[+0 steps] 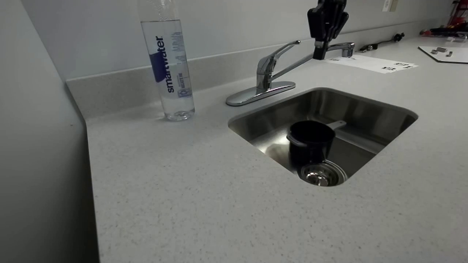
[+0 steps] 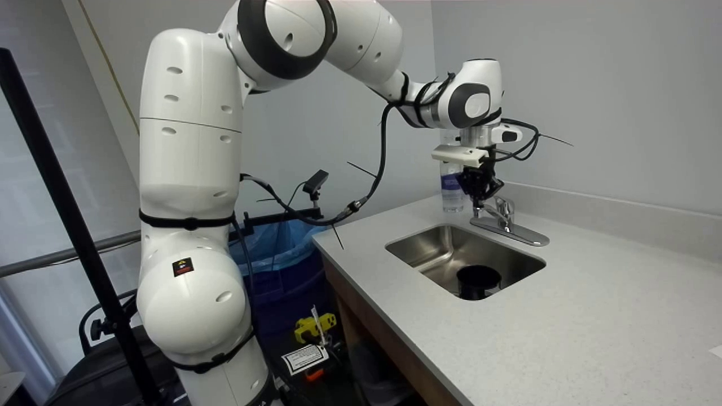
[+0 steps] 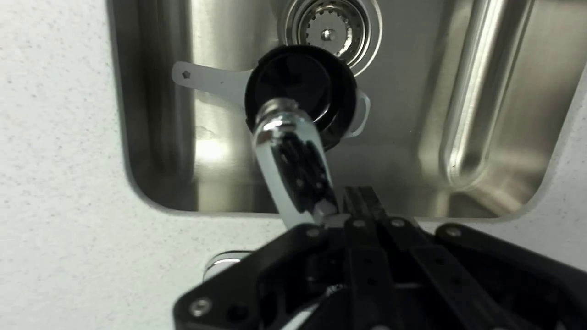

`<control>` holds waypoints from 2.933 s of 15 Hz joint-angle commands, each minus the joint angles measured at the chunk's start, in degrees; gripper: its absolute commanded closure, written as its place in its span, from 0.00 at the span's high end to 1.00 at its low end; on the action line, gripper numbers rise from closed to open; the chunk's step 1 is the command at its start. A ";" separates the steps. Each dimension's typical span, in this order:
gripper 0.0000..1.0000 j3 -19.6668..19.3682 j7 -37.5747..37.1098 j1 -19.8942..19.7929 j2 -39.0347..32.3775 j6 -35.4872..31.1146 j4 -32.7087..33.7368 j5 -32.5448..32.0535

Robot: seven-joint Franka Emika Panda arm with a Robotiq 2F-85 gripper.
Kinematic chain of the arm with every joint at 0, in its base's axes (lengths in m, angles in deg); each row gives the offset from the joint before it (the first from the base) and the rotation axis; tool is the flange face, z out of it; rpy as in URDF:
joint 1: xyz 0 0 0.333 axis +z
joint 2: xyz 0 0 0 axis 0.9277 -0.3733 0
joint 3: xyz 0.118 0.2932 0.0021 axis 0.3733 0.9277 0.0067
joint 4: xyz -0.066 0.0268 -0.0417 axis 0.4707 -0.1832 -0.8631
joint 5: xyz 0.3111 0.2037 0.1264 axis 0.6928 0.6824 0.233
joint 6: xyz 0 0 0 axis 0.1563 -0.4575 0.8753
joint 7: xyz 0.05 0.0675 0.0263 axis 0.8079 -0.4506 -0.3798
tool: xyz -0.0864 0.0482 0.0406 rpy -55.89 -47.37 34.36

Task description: Move the faucet nozzle to the right

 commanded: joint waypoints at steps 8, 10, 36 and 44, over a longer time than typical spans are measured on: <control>0.00 -3.32 -4.56 -1.92 -2.98 -0.61 2.54 -5.43; 0.00 -3.74 -4.99 -2.02 -4.28 -0.82 4.40 -6.27; 0.00 -8.13 -7.83 -1.61 -17.65 -7.40 25.79 -14.26; 0.00 -8.87 -9.97 -1.51 -19.48 -12.23 31.41 -13.54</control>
